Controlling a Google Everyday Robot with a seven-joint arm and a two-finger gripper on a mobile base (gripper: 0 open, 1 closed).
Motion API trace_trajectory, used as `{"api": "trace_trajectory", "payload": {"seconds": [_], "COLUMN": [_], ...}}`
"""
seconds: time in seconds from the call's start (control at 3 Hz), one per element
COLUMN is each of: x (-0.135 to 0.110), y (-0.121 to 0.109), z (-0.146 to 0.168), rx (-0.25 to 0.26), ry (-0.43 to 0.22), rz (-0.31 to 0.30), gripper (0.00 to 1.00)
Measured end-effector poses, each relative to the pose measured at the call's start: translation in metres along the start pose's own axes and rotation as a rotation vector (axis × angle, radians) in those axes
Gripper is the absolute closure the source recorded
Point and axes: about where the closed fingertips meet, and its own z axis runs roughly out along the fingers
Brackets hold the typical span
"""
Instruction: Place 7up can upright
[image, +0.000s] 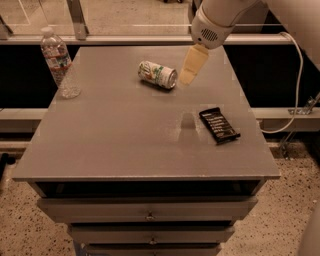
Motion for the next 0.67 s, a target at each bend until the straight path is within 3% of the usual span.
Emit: {"api": "trace_trajectory", "payload": {"seconds": [0.33, 0.67], "x": [-0.056, -0.092], "y": [-0.019, -0.027], "z": [0.029, 0.061], "rx": [-0.006, -0.024], "ry": [-0.048, -0.062], "rz": [0.033, 0.06], "gripper": [0.0, 0.0]}}
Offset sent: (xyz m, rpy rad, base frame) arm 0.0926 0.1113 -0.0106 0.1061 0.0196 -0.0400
